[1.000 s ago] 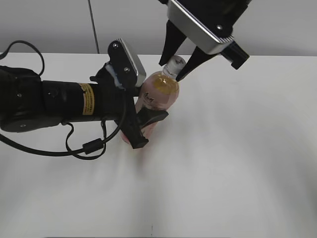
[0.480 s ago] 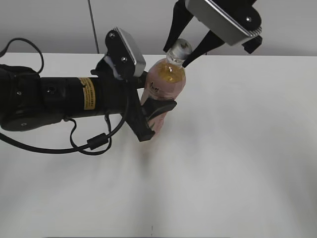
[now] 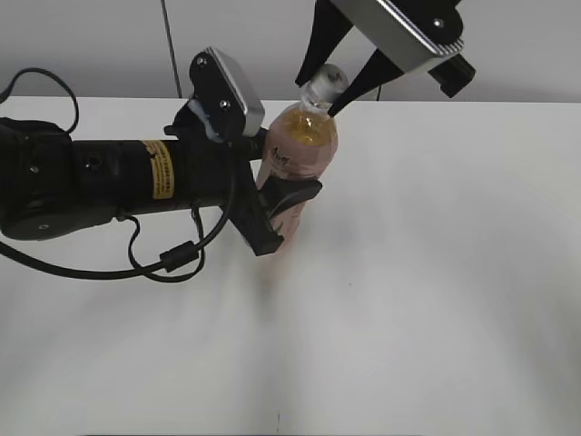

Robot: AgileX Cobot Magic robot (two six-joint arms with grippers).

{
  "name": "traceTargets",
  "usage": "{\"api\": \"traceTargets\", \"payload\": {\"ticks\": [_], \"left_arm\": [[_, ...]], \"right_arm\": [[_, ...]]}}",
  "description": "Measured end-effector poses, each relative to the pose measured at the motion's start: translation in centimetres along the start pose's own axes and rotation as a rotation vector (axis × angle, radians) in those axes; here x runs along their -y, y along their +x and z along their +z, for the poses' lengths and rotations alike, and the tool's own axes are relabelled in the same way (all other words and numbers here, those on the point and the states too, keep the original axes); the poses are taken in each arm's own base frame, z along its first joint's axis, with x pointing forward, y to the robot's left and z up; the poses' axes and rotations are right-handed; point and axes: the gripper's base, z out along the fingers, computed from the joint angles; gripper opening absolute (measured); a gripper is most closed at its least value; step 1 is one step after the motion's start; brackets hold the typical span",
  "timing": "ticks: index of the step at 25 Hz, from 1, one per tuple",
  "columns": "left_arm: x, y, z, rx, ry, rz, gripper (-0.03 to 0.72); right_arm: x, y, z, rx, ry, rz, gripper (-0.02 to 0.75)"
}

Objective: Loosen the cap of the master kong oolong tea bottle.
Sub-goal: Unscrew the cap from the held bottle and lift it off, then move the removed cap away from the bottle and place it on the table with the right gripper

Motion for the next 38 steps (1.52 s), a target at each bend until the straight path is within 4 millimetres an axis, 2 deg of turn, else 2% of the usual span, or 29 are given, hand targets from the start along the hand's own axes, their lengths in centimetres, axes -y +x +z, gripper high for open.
{"api": "traceTargets", "payload": {"ticks": [8,12,15,20,24,28,30,33,38], "left_arm": [[0.0,0.6,0.0,-0.062,-0.002,0.027,0.389],[0.0,0.5,0.0,-0.059,-0.006,0.021,0.389],[-0.2,0.3,0.0,-0.03,-0.027,-0.019,0.389],[-0.6,-0.5,-0.2,0.104,-0.086,-0.146,0.389],[-0.6,-1.0,-0.6,0.238,-0.111,-0.214,0.389],[-0.6,-0.6,-0.4,0.247,-0.117,-0.232,0.389],[-0.6,-0.2,-0.2,0.244,-0.12,-0.267,0.389],[-0.4,1.2,0.6,0.22,-0.112,-0.317,0.389],[0.1,3.7,1.7,0.153,-0.098,-0.356,0.389]], "right_arm": [[0.5,0.0,-0.5,-0.018,0.05,0.061,0.273],[0.5,0.4,-1.0,-0.063,0.048,0.202,0.273],[0.3,1.3,-2.0,-0.103,0.094,0.427,0.273],[-0.7,4.8,-3.7,-0.107,0.258,0.958,0.272],[-2.1,7.4,-3.9,-0.099,0.323,1.366,0.272],[-4.7,9.5,-2.1,-0.263,0.246,1.666,0.272],[-6.4,10.1,-0.5,-0.355,0.155,1.744,0.272],[-8.5,10.6,2.3,-0.407,0.032,1.815,0.272],[-10.6,11.3,5.7,-0.428,-0.086,1.877,0.272]]}}
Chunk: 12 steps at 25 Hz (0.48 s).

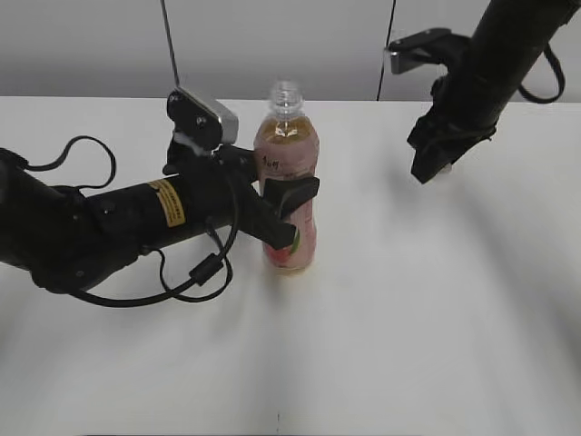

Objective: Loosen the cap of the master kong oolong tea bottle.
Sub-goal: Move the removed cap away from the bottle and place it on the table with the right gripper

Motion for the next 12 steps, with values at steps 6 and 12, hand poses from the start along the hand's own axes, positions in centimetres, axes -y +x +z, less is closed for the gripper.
{"api": "traceTargets", "payload": {"ticks": [6,12], "left_arm": [[-0.1,0.8,0.2,-0.017,-0.003,-0.013,0.389],[-0.1,0.9,0.2,-0.015,-0.005,-0.015,0.389]], "right_arm": [[0.7,0.8,6.3,-0.133,-0.066,0.056,0.272],[1.0,1.5,9.2,-0.187,-0.082,0.099,0.272]]}}
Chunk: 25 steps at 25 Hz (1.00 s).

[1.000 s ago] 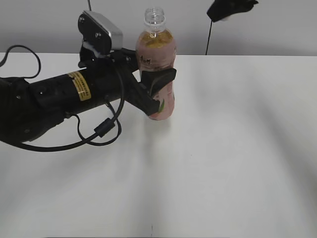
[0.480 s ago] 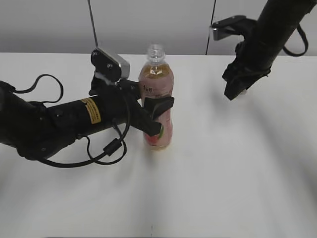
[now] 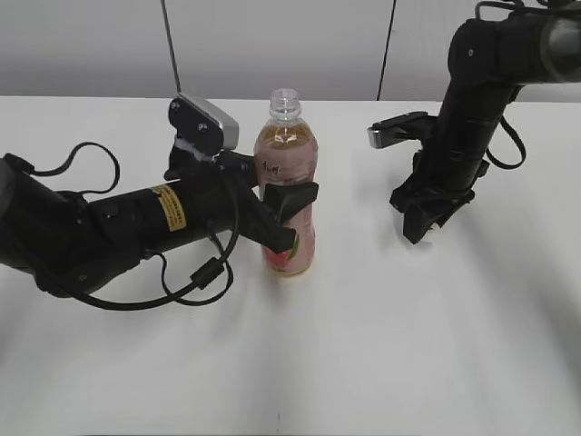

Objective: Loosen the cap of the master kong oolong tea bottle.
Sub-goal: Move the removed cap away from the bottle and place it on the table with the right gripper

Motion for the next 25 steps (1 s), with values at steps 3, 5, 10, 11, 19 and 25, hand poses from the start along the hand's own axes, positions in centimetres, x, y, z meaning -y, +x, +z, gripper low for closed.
{"api": "traceTargets", "payload": {"ticks": [3,5,10,11,19,25], "left_arm": [[-0.1,0.3,0.1,-0.009,-0.001,-0.004,0.389],[-0.1,0.5,0.1,-0.007,0.001,-0.006,0.389],[-0.1,1.0,0.3,0.018,0.009,-0.019,0.389],[-0.1,1.0,0.3,0.024,0.012,-0.021,0.389],[-0.1,1.1,0.4,0.031,0.019,-0.021,0.438],[0.0,0.8,0.3,0.068,0.029,-0.023,0.592]], "right_arm": [[0.1,-0.1,0.3,0.004,0.003,0.016,0.277],[0.2,-0.1,0.4,0.011,0.007,0.02,0.281],[0.2,-0.2,0.4,0.017,0.01,0.023,0.3],[0.2,-0.2,0.4,0.018,0.009,0.024,0.324],[0.1,-0.3,0.5,0.023,0.003,0.06,0.568],[0.1,-0.2,0.5,0.017,-0.001,0.073,0.576]]}}
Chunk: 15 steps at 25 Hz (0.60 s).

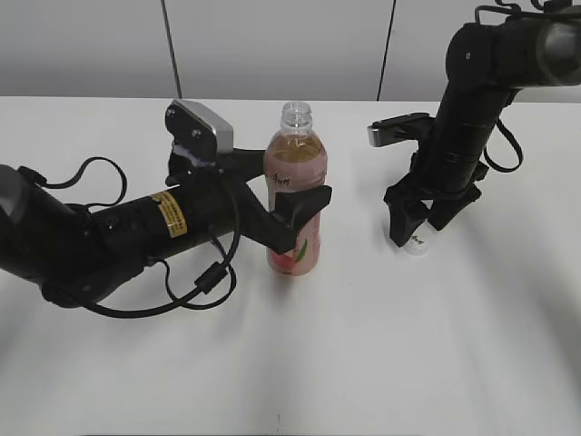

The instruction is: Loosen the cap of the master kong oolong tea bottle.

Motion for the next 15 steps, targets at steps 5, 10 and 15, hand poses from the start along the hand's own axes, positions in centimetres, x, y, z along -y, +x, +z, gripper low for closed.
{"api": "traceTargets", "payload": {"ticks": [5,10,15], "left_arm": [[0.5,0.9,-1.1,-0.005,0.008,-0.024,0.598],[1.1,1.4,-3.5,-0.012,-0.006,-0.058,0.594],[0.3,0.6,-6.8,-0.009,-0.088,-0.082,0.591]], "right_arm": [[-0.1,0.0,-0.5,-0.005,-0.003,0.006,0.577],[-0.4,0.3,-2.8,-0.002,0.013,0.025,0.577],[-0.5,0.7,-4.7,0.014,0.018,0.046,0.577]]}}
